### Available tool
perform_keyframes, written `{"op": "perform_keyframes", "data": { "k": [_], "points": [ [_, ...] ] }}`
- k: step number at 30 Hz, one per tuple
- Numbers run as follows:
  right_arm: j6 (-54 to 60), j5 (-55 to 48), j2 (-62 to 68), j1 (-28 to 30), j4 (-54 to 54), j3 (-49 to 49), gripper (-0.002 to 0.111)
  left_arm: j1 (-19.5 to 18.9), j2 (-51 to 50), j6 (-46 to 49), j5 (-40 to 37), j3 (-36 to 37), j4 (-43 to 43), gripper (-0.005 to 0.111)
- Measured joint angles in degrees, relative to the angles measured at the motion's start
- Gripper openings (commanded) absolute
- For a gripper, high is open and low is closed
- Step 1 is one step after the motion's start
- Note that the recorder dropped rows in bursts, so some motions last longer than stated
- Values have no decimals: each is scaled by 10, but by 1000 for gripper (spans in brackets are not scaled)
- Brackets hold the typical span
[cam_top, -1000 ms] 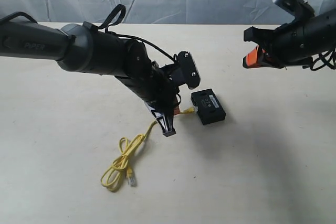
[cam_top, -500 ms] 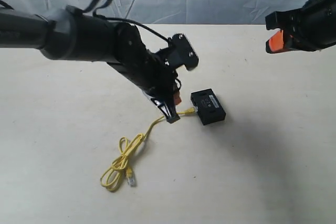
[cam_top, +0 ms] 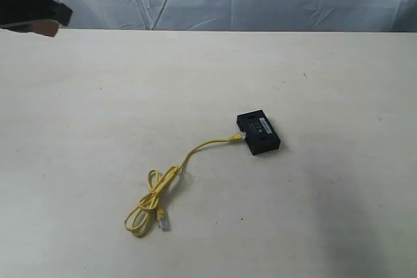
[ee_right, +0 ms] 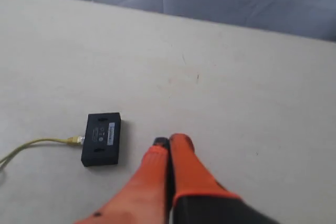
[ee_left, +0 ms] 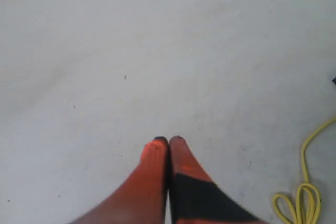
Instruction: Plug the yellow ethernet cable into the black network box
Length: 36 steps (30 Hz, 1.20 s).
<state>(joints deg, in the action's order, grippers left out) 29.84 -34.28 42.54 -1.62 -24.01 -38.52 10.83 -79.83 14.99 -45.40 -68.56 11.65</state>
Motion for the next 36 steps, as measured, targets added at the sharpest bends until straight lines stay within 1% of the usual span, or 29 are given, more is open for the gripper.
{"op": "perform_keyframes", "data": {
  "k": [4,6,8,11,17,25,33,36],
  "points": [
    [-1,6,-170,0,10,56,-1,-5,150,-10,70,107,-5,0],
    [-1,4,-243,0,11,76,-1,-5,224,-11,80,150,-12,0],
    [-1,-4,-286,0,13,86,-1,-5,266,-12,76,168,-20,0],
    [-1,-11,-334,0,11,90,-1,-5,310,-12,54,176,-25,0],
    [-1,-11,-390,0,2,90,-1,-5,363,-12,47,178,-26,0],
    [-1,-11,-404,-2,0,90,-1,-5,382,-12,46,178,-26,0],
    [-1,-10,-423,-56,-11,93,-1,-5,382,-12,46,178,-28,0],
    [-2,5,-423,-61,-9,108,-1,-5,382,-12,46,178,-29,0]
  ]
}}
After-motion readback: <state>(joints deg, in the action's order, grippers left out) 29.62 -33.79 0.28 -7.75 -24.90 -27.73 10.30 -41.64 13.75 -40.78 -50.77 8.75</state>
